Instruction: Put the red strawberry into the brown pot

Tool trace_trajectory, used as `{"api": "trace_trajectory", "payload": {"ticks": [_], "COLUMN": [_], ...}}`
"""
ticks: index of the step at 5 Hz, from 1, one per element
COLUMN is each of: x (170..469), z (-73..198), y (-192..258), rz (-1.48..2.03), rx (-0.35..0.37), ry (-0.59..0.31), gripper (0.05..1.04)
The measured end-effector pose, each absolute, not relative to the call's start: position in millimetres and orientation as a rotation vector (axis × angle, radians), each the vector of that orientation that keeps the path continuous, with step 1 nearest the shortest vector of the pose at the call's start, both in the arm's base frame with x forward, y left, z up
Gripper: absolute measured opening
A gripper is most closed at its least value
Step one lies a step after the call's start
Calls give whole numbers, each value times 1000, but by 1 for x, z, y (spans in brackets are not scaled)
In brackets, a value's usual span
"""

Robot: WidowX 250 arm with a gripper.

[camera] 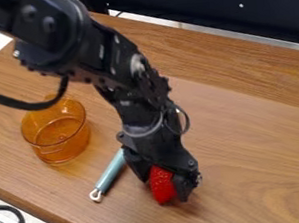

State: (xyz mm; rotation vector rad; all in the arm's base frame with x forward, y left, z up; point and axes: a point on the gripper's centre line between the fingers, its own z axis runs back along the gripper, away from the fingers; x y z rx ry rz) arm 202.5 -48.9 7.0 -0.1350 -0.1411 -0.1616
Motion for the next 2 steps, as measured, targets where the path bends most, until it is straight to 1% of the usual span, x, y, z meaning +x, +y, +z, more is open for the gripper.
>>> {"api": "trace_trajectory", "payload": {"ticks": [1,2], "x": [204,198], "z": [4,6], "y": [-47,-45], "rz": [-147,-148], "rx": [-114,-151], "ry": [-175,-125], "gripper": [823,765]}}
